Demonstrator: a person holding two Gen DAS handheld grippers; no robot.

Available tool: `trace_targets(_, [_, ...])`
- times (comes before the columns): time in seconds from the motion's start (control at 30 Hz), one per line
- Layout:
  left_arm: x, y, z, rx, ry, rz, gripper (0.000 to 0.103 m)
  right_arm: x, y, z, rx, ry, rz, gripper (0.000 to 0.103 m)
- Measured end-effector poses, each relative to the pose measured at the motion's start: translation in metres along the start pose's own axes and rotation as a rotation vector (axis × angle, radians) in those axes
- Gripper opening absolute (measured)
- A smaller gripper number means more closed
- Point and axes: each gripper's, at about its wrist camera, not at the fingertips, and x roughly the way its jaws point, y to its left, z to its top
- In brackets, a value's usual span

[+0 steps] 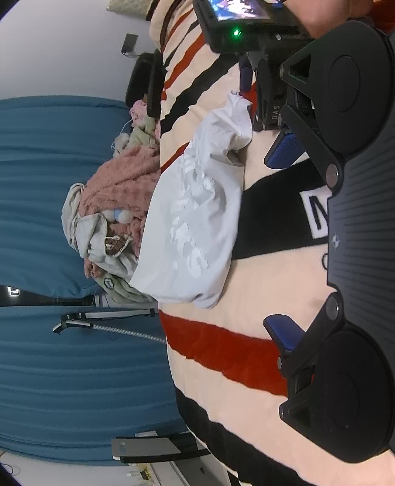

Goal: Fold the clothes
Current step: 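Grasp the white T-shirt edge with the right gripper and lift it, then grasp the T-shirt with the left gripper while the right gripper holds it raised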

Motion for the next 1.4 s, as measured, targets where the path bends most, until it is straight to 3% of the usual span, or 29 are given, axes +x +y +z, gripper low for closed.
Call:
trace_targets(0.1, [0.008, -0.001, -0.002, 0.003, 0.005, -0.019, 0.103, 0.005, -0.003, 0.003, -0.011, -0.021, -0.049, 0.063])
trace_targets(0.23, [0.013, 0.004, -0.004, -0.049, 0.025, -0.044, 0.103, 0.013, -0.002, 0.003, -0.048, -0.062, -0.067, 0.028])
trace_targets(0.37, [0.006, 0.015, -0.003, -0.111, 0.017, -0.062, 0.103, -0.011, -0.001, 0.012, -0.058, -0.181, -0.061, 0.016])
trace_targets(0.5, [-0.009, 0.017, 0.0, -0.12, -0.025, -0.086, 0.103, -0.065, -0.004, 0.03, -0.011, -0.347, -0.023, 0.014])
trace_targets(0.73, [-0.035, -0.001, -0.005, -0.052, -0.043, -0.192, 0.102, -0.172, -0.012, 0.041, 0.038, -0.531, 0.078, 0.013])
trace_targets(0.83, [-0.046, -0.014, -0.009, 0.014, -0.069, -0.214, 0.102, -0.205, -0.011, 0.04, 0.021, -0.579, 0.121, 0.013])
trace_targets(0.97, [-0.051, -0.034, -0.017, 0.111, -0.091, -0.188, 0.102, -0.245, -0.009, 0.033, 0.017, -0.644, 0.17, 0.012])
trace_targets(1.17, [-0.023, -0.059, -0.028, 0.21, -0.102, -0.136, 0.098, -0.288, -0.016, 0.02, 0.061, -0.724, 0.23, 0.013])
trace_targets(1.27, [-0.001, -0.066, -0.029, 0.199, -0.072, -0.166, 0.09, -0.299, -0.026, 0.017, 0.123, -0.742, 0.266, 0.013])
trace_targets(1.33, [0.006, -0.07, -0.031, 0.192, -0.077, -0.217, 0.089, -0.302, -0.03, 0.015, 0.145, -0.74, 0.286, 0.013])
trace_targets(1.4, [0.01, -0.081, -0.033, 0.22, -0.11, -0.21, 0.088, -0.303, -0.032, 0.012, 0.16, -0.737, 0.31, 0.013])
